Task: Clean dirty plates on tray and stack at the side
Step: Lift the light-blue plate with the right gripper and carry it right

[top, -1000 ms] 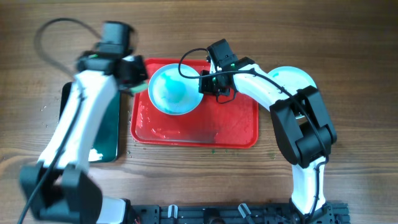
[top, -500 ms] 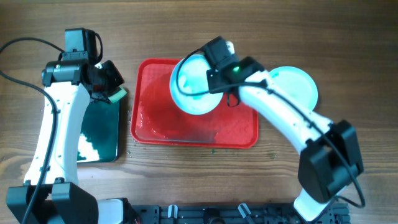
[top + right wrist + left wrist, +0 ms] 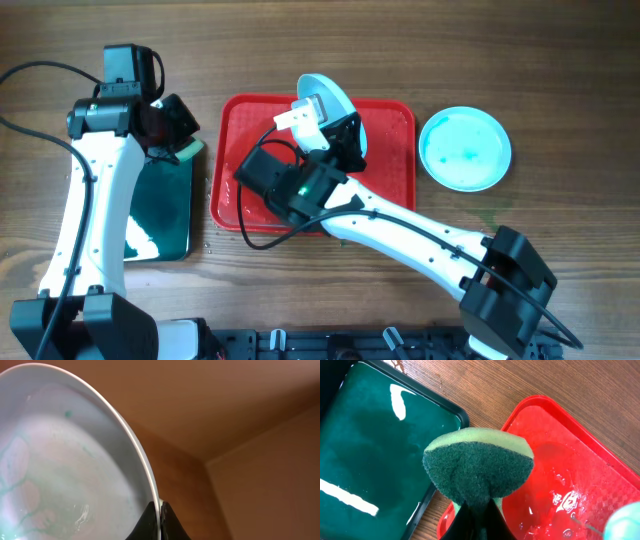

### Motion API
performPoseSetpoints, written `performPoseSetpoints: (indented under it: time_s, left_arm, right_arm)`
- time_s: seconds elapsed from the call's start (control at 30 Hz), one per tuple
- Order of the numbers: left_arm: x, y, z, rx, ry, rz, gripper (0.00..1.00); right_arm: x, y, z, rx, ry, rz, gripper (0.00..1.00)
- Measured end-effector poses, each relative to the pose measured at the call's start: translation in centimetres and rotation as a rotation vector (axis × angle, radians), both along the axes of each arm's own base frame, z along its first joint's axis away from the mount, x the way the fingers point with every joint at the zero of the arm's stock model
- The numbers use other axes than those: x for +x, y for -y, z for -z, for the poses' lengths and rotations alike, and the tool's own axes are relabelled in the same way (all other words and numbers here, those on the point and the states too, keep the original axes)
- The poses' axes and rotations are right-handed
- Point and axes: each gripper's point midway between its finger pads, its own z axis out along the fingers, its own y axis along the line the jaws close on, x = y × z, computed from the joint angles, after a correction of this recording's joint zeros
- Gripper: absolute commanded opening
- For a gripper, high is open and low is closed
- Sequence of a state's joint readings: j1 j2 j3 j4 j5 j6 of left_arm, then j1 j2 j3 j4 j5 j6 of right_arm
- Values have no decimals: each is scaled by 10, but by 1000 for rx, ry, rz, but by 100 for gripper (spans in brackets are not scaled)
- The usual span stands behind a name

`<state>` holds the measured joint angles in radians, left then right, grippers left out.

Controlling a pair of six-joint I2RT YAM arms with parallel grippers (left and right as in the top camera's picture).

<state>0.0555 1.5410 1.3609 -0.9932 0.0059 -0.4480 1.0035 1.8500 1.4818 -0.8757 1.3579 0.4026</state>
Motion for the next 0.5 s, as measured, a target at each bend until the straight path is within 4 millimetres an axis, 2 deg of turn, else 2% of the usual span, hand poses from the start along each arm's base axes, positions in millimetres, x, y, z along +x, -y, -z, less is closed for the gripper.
performPoseSetpoints:
  time_s: [0.13, 0.27, 0.43, 0.5]
  left_arm:
    - [0, 0, 0, 0, 0, 0, 4]
    - [0, 0, 0, -3, 0, -7, 4]
    - [0, 0, 0, -6, 1, -14, 4]
    - [0, 0, 0, -6, 2, -15, 4]
  right_arm:
    - [-2, 2, -14, -46, 66, 18, 4]
    - [-2, 2, -12, -45, 59, 16, 4]
    - [2, -1, 37, 122, -213, -39, 4]
    - [10, 11, 51, 255, -332, -27, 4]
